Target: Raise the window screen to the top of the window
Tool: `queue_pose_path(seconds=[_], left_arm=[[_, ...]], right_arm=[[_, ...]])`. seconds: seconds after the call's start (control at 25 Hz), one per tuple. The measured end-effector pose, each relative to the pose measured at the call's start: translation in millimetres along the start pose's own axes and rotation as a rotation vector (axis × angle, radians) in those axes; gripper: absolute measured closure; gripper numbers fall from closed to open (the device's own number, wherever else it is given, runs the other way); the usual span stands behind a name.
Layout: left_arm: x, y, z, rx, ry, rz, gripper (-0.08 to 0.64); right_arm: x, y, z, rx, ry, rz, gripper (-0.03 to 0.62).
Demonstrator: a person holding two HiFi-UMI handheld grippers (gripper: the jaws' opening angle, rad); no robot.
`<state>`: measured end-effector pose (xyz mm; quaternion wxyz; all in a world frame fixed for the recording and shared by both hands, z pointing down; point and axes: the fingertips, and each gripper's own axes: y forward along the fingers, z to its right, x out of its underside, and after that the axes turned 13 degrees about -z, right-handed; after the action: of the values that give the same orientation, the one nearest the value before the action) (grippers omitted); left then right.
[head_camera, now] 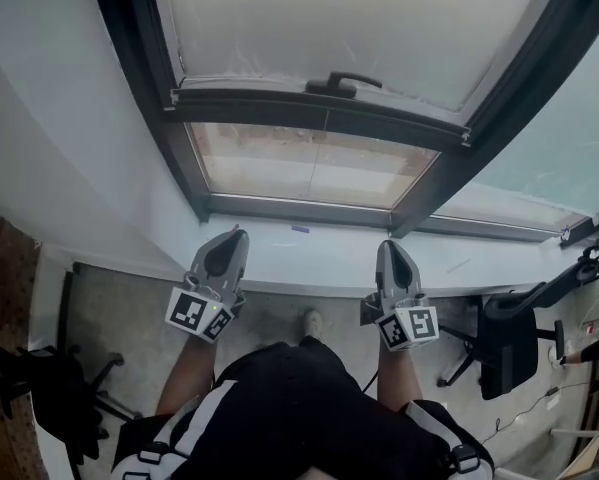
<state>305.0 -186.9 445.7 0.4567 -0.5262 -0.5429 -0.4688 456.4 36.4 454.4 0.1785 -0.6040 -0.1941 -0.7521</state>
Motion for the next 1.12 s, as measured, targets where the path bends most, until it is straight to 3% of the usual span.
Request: queue_pose_path(seconds=[0.28,0.6,0.84,0.96,1.12], left_arm=[[-13,58,-11,-0.076,0.034,0.002,0.558],[-16,119,-8,-0.110,0.074,-0.019,0.557],[-16,170,2,-0.091,0.192,-0.066,0.557],[-5,190,-4,-0.048,0.261,-0.151,0.557],[-1,218,-19,-0.030,0.386,-0.263,0.557]], right_arm=[[-25,58,47,-0.078,-0.039,0.018,0.591],[-38,94,97,-0.117,-0.115,-0.029,0.589],[-52,116,115,-0.107,-0.219,-0.073,0.589],[-54,132,109,-0.151,-0.247,-0.084,0.576],[-45,166,101,-0.213,-0.398,-0.175,0.511]])
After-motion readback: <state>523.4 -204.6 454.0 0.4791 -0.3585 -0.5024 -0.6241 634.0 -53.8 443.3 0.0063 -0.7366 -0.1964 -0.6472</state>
